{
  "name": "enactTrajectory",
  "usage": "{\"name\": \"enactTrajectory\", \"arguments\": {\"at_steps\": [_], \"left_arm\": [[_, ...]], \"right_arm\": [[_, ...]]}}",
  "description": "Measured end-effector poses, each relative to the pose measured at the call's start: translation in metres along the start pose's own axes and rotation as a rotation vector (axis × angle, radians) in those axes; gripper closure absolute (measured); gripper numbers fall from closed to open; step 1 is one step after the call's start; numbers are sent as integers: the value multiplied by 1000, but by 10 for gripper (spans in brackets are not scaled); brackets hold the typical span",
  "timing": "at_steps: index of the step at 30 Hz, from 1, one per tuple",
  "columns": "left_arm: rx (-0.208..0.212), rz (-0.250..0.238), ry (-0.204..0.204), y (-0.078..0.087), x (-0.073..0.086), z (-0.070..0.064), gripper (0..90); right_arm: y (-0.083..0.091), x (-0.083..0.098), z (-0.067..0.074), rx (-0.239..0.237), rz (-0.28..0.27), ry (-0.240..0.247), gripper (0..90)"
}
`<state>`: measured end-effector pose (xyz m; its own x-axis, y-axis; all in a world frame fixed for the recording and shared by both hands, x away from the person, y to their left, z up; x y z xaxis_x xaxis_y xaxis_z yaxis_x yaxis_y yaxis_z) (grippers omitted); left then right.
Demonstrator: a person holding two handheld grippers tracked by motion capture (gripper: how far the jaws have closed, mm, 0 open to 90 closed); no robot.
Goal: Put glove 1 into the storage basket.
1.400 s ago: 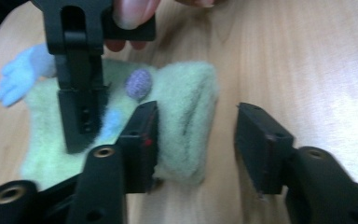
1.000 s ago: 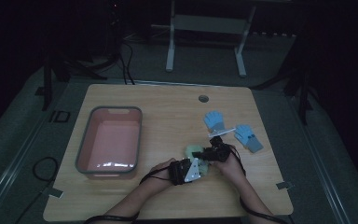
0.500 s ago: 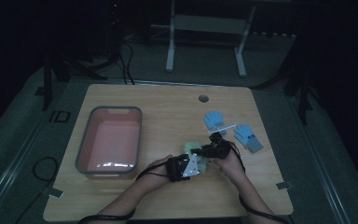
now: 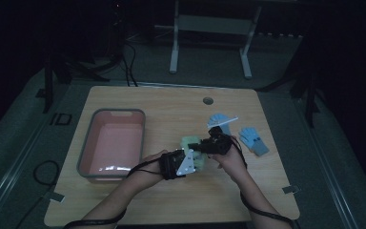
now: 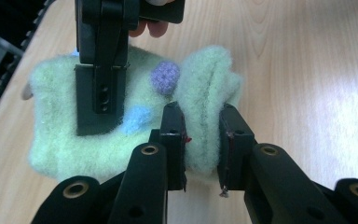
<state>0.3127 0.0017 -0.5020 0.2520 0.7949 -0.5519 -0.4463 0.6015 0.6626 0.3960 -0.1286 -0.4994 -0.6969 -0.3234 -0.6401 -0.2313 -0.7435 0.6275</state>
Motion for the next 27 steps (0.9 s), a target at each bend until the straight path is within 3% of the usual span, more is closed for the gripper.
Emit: {"name": "enactTrajectory", "arguments": {"at_steps": [6, 15, 27], "left_arm": [[-28, 28, -8, 19, 7, 10, 756], [-65, 47, 20, 47, 29, 24, 756], [-96, 90, 39, 79, 60, 29, 756]], "right_arm": [[-7, -20, 17, -10, -8, 33, 703], [-25, -48, 39, -22, -4, 68, 703], [-60, -73, 71, -55, 10, 107, 703]]}}
Point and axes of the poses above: each handheld gripper's, and its own axes: y roughly backward along the jaws, x roughly out of its underside, z roughly to its left, the point moved 4 cm from there along -y, roughly forward along the jaws, and after that the axes turned 9 degrees about -y, right-handed, at the moved point
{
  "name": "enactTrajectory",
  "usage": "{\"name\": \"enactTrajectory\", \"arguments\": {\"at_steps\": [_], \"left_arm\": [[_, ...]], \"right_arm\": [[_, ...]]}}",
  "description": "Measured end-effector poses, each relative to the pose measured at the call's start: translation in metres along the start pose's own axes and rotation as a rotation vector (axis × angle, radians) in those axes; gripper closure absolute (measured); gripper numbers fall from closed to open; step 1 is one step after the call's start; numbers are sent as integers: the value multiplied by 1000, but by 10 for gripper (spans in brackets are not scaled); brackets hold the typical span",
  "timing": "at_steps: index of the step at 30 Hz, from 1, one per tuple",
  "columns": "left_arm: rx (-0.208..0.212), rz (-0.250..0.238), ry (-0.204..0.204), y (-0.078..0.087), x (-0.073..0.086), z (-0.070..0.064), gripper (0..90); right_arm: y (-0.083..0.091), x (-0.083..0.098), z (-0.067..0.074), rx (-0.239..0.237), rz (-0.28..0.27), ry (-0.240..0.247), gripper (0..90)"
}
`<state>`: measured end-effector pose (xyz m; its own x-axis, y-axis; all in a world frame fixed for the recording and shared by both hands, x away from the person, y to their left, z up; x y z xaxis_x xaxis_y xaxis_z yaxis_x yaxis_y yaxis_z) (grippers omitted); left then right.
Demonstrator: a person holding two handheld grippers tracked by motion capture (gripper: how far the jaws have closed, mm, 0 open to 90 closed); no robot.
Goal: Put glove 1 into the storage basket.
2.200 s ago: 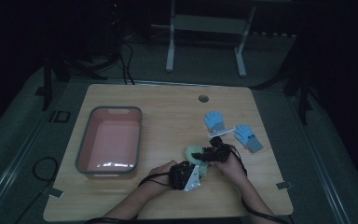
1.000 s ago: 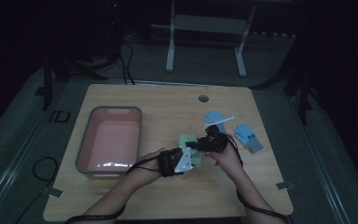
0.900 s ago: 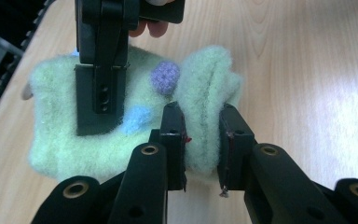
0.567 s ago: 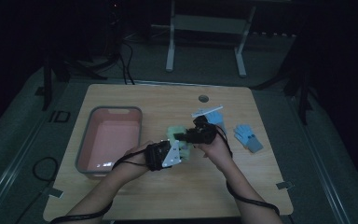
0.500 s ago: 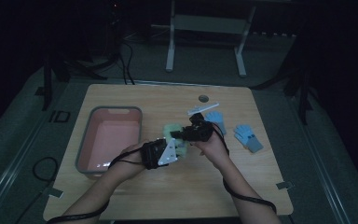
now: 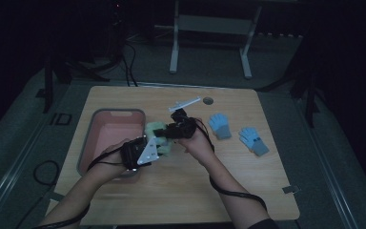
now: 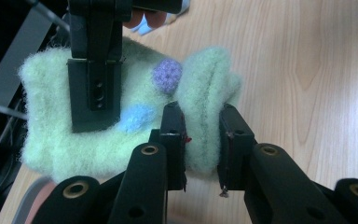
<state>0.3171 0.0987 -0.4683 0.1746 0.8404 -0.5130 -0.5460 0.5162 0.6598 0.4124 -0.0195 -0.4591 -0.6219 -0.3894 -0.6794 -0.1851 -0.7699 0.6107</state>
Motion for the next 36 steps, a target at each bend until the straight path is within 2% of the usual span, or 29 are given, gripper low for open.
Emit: {"name": "enactTrajectory", "arguments": {"at_steps": [7, 13, 14, 17, 20, 22, 23, 27, 28, 32, 36], "left_arm": [[-19, 26, 21, 18, 22, 2, 756], [-49, 55, 51, 37, 47, 5, 756], [-49, 55, 51, 37, 47, 5, 756], [-57, 79, 65, 47, 62, 3, 757], [-62, 91, 78, 52, 70, 2, 756], [-62, 102, 104, 57, 83, 0, 757], [-62, 102, 104, 57, 83, 0, 757], [-52, 121, 127, 56, 100, -4, 756], [-52, 121, 127, 56, 100, -4, 756], [-33, 137, 143, 45, 111, -9, 756], [5, 173, 155, 30, 118, -10, 756]], "right_arm": [[-19, -11, 15, -21, 13, 16, 705], [-44, -28, 37, -41, 16, 40, 704], [-44, -28, 37, -41, 16, 40, 704], [-61, -34, 47, -56, 27, 49, 705], [-70, -36, 52, -62, 34, 57, 704], [-85, -40, 59, -75, 49, 60, 705], [-85, -40, 59, -75, 49, 60, 705], [-107, -39, 63, -86, 65, 57, 705], [-111, -38, 62, -83, 72, 55, 704], [-125, -31, 55, -58, 103, 52, 704], [-135, -27, 50, -31, 130, 48, 704]]}}
Point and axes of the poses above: each handheld gripper's, and its own axes: y roughly backward along the jaws, x roughly out of its underside, z roughly to its left, the point moved 4 cm from there along -y, roughly forward along the jaws, and after that the axes turned 9 degrees about -y, right-handed, at the moved point
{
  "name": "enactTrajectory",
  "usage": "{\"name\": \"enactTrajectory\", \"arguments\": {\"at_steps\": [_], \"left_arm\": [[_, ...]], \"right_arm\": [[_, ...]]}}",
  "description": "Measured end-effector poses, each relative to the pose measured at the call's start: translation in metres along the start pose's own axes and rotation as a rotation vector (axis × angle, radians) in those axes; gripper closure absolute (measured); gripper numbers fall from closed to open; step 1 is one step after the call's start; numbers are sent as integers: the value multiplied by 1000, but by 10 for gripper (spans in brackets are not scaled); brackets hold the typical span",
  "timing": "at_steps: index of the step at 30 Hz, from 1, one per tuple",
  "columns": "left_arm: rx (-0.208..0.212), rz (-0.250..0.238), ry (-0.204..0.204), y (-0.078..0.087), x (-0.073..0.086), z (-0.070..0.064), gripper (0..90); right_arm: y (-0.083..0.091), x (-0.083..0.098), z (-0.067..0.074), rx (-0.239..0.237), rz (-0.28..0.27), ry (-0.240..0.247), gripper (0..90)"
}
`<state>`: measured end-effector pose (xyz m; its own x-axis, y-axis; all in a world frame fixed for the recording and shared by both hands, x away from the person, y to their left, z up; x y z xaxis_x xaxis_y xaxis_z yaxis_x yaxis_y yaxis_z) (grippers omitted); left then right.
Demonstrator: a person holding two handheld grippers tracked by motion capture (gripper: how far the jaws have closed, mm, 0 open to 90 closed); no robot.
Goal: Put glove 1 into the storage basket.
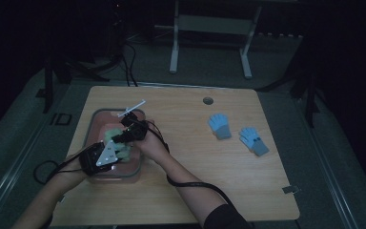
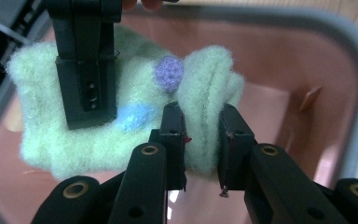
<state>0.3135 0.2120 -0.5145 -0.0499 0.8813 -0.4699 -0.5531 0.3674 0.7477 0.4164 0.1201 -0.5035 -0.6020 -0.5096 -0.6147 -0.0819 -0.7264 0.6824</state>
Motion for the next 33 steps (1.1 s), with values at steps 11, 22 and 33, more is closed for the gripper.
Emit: {"name": "enactTrajectory", "arguments": {"at_steps": [11, 22, 33], "left_arm": [[95, 81, 39, -27, 5, 10, 748], [126, 104, 84, -29, 6, 13, 518], [48, 53, 180, -3, -8, 11, 410]], "right_arm": [[-28, 0, -10, 127, 107, 20, 658], [-21, -3, -10, 157, 100, 21, 370], [36, -10, -7, 68, -32, 7, 176]]}}
Point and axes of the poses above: each handheld gripper's, and its own axes: y roughly backward along the jaws, x roughly out of its underside, z roughly to its left, the point moved 4 cm from there along -y, roughly forward along the jaws, and after that the axes turned 9 degrees about -y, right-handed, at the moved point
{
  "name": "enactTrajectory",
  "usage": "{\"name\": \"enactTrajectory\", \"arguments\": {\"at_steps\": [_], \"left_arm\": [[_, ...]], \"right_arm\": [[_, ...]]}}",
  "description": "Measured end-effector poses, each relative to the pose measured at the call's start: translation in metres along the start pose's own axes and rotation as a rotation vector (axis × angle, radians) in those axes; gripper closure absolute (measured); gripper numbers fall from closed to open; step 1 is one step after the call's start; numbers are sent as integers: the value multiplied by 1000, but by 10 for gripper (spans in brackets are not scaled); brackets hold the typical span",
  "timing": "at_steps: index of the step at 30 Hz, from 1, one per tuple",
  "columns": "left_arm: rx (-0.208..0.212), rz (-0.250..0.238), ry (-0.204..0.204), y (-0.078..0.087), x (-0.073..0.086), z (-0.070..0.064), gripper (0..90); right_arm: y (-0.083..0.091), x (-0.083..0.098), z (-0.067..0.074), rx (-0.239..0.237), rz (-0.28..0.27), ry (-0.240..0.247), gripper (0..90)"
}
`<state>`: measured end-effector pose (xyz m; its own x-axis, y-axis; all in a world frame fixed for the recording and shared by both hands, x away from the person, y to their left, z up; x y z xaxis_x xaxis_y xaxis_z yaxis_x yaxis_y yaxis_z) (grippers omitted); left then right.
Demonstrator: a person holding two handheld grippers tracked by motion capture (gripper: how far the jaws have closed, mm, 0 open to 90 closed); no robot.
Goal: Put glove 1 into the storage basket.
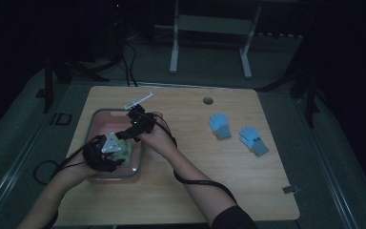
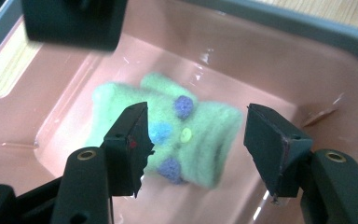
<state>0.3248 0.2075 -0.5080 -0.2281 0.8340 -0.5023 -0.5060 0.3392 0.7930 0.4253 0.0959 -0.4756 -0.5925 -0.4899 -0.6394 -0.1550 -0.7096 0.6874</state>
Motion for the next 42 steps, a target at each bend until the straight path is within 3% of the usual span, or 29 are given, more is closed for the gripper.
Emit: {"name": "enactTrajectory", "arguments": {"at_steps": [7, 10, 20, 23, 27, 28, 30, 33, 35, 39, 42], "left_arm": [[23, -37, 51, 8, -19, -7, 411], [28, -55, 67, 8, -29, -9, 416], [63, -66, 31, -1, -64, -25, 427], [74, -66, 25, -6, -74, -31, 425], [71, -71, 41, -14, -86, -38, 325], [70, -61, 41, -16, -88, -40, 264], [82, -56, 66, -21, -93, -44, 160], [101, -57, 64, -28, -99, -51, 89], [119, -80, 79, -31, -104, -56, 72], [79, -121, 86, -37, -111, -66, 36], [80, -143, 76, -42, -114, -75, 36]], "right_arm": [[21, 9, -3, -2, -26, -4, 172], [37, 18, -12, 12, -54, 5, 156], [70, 51, -34, 61, -64, 9, 154], [78, 60, -39, 83, -69, 30, 150], [86, 74, -46, 100, -60, 46, 145], [88, 77, -48, 102, -60, 41, 144], [93, 83, -52, 102, -55, 33, 141], [99, 90, -56, 112, -58, 39, 138], [103, 94, -59, 122, -61, 37, 138], [111, 101, -65, 137, -62, 35, 138], [116, 109, -72, 140, -73, 36, 137]]}}
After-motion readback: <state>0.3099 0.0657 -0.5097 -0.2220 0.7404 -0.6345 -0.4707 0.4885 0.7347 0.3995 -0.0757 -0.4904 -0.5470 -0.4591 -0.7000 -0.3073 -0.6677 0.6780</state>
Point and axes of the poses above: each handheld gripper's, and its own axes: y roughly backward along the jaws, x roughly out of its underside, z roughly to its left, the point moved 4 cm from there along -y, roughly forward along the jaws, and after that the axes turned 9 degrees about -y, right-handed, at the moved point
